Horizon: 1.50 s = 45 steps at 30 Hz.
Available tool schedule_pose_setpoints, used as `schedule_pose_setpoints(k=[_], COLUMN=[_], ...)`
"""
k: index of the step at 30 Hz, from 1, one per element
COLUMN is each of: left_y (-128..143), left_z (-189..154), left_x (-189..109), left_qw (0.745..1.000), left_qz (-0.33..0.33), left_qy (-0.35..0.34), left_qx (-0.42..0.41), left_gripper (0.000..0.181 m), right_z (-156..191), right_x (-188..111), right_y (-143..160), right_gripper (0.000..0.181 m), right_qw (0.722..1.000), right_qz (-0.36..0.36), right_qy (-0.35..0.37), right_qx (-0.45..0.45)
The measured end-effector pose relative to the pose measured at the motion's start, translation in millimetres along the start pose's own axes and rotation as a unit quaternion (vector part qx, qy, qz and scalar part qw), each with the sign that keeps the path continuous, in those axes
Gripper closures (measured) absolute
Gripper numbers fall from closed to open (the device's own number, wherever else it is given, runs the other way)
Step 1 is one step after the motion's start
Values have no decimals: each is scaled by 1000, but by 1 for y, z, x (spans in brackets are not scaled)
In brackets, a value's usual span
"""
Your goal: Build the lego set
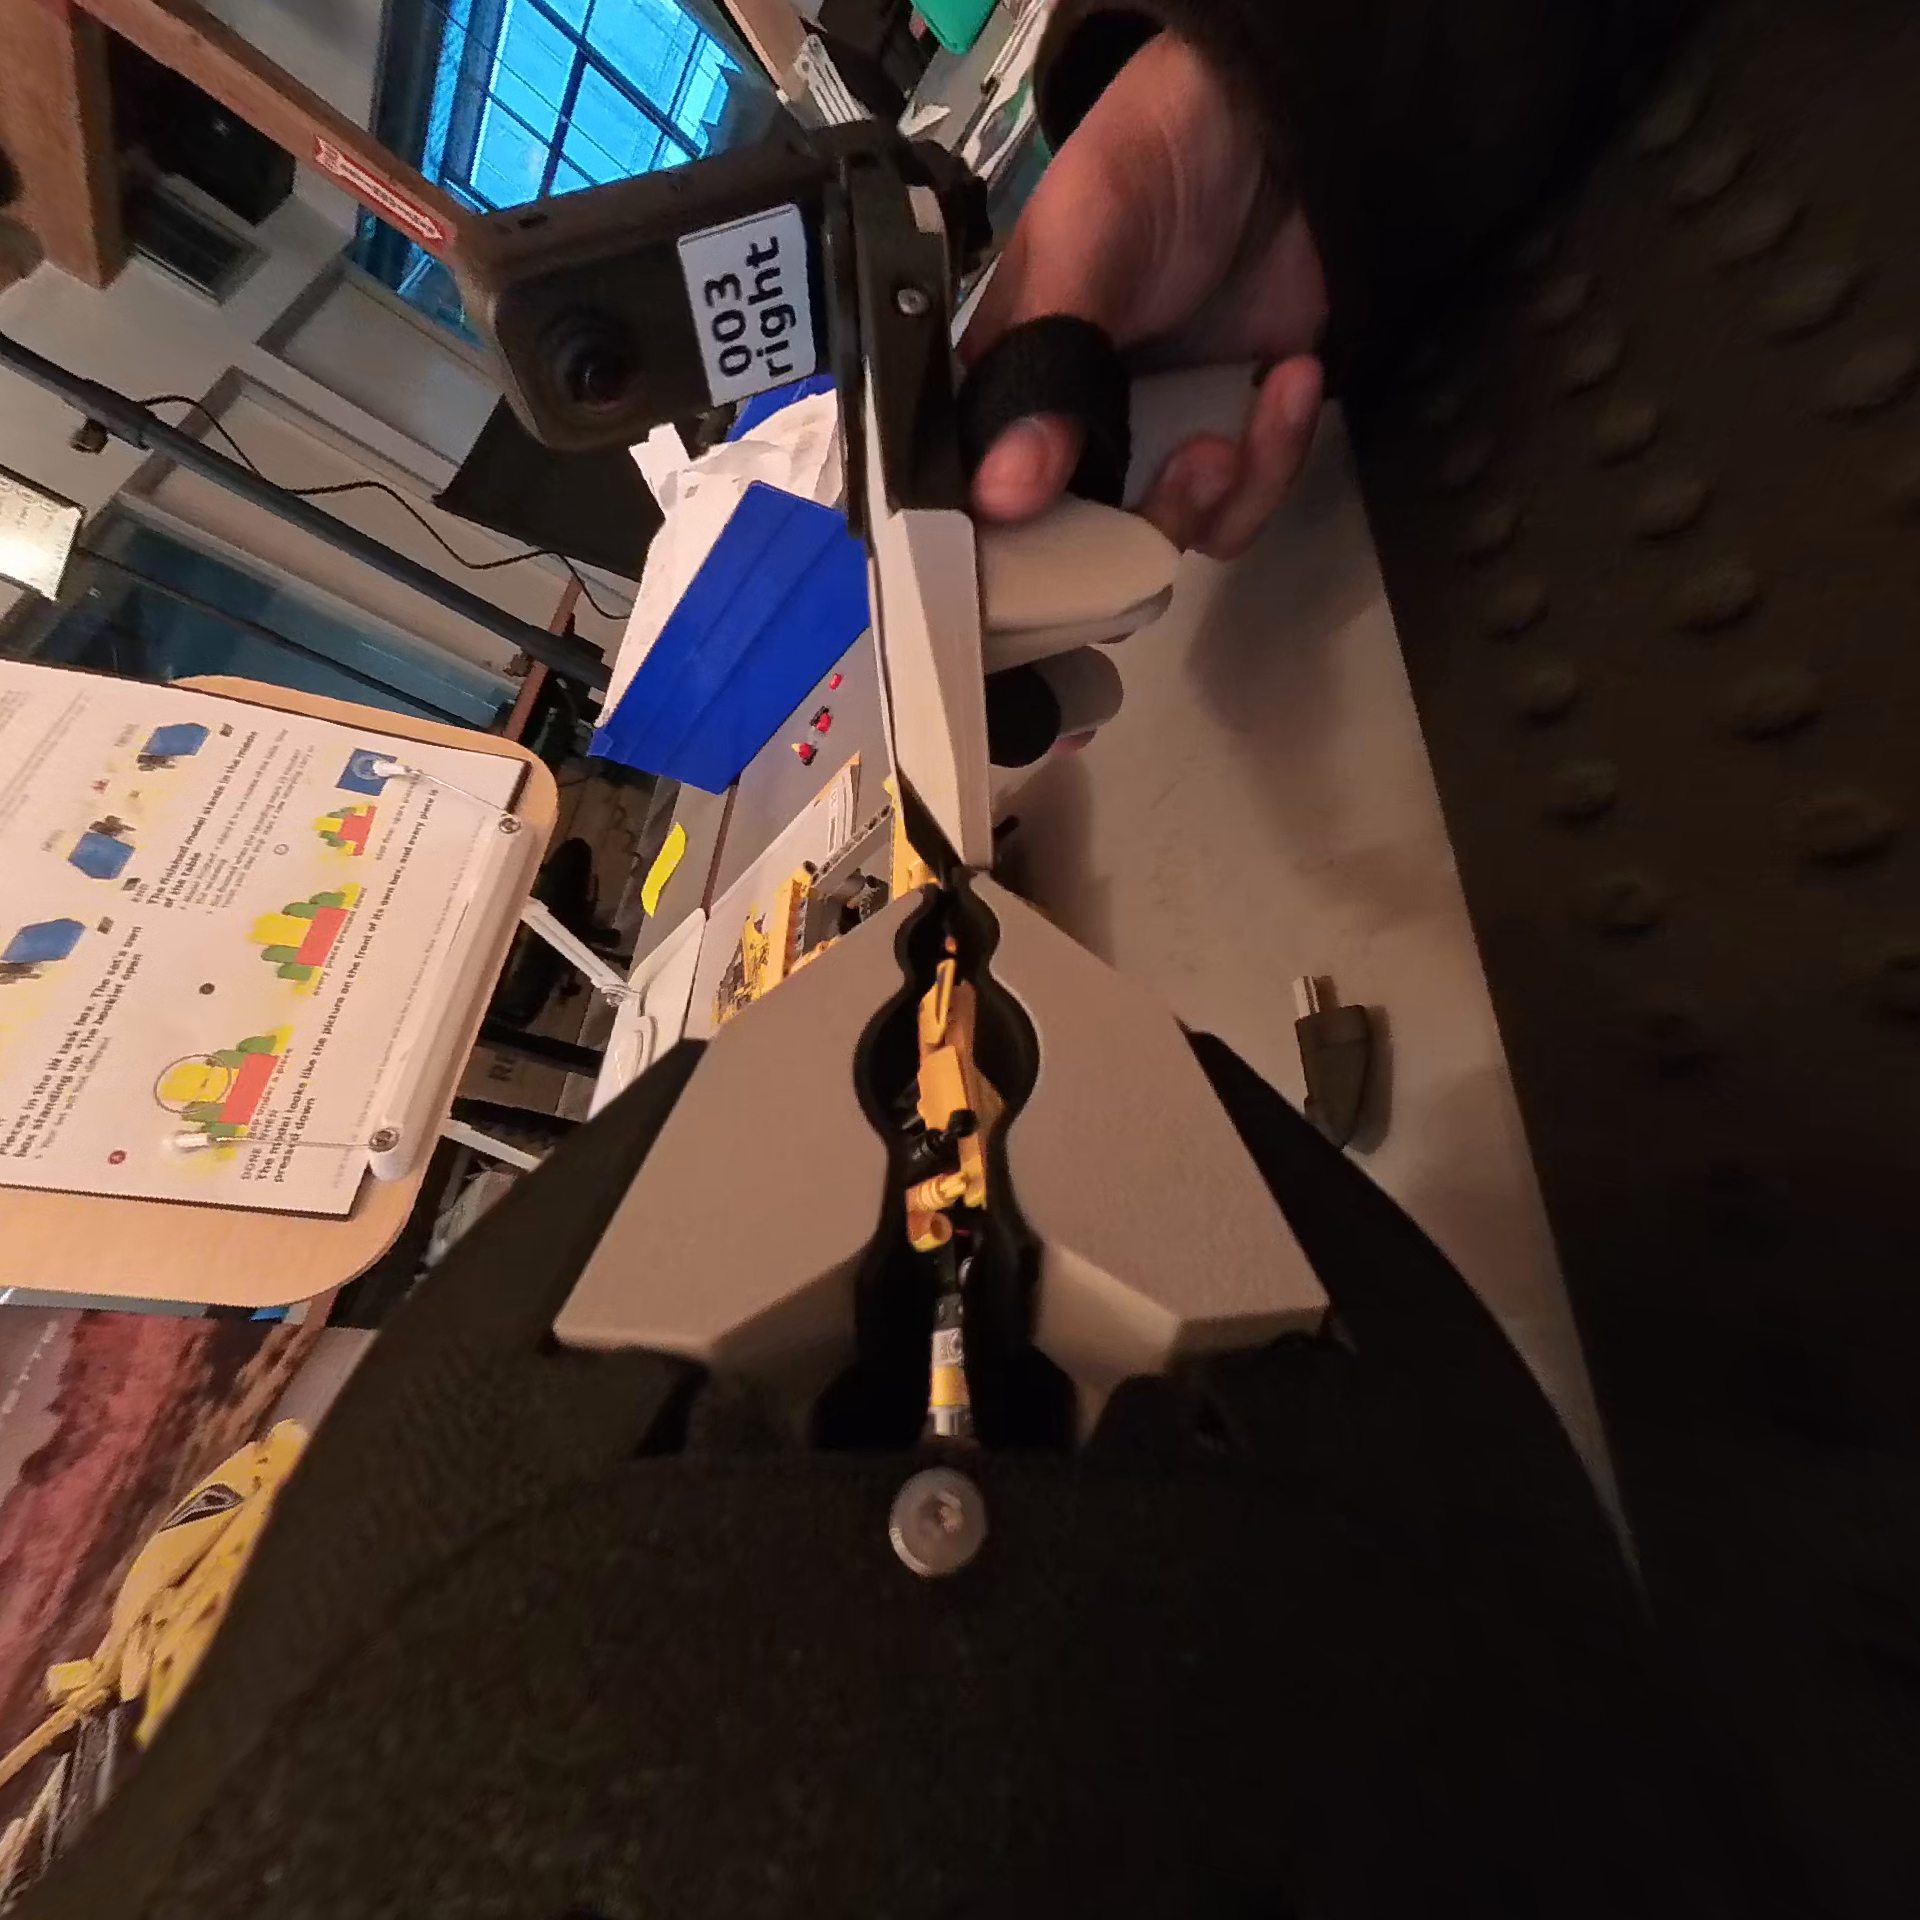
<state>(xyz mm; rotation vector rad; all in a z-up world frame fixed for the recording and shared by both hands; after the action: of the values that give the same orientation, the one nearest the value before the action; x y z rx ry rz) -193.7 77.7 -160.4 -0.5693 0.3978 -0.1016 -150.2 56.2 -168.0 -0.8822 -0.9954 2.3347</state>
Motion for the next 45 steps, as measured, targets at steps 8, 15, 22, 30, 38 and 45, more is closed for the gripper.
schedule_pose_setpoints(k=[8,15,22,30,38,45], left_y=[-5,-13,-21,-19,-19,-20], left_z=[5,11,15,13,11,12], left_x=[-3,-6,-12,-10,-9,-10], left_qw=[1000,998,996,996,988,987], left_qz=[-11,-29,-62,-56,-60,-64], left_qy=[-19,-52,-56,-29,24,20], left_qx=[5,20,-4,-59,-142,-144], left_gripper=[180,181,181,180,155,170], right_z=[4,9,17,14,15,18], right_x=[-4,-8,-13,-12,-18,-14], right_y=[-4,-8,-13,-11,-12,-10], right_gripper=[169,174,175,175,174,175], right_qw=[999,992,984,984,960,958], right_qz=[-19,-39,-54,-46,-50,-39], right_qy=[-40,-97,-144,-141,-216,-224], right_qx=[32,74,87,99,170,173])
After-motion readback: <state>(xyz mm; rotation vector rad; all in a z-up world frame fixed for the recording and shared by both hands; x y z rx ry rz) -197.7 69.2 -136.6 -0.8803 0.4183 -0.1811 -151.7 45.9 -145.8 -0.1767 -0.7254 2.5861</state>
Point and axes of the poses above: each gripper's, where its closed fingertips meet, x out along the fingers, y out of its underside, z = x × y across the jaws, the point moved 3 cm from there along -x, back along the fingers, and after that the axes turned 8 degrees about z, right-handed, at the moved point
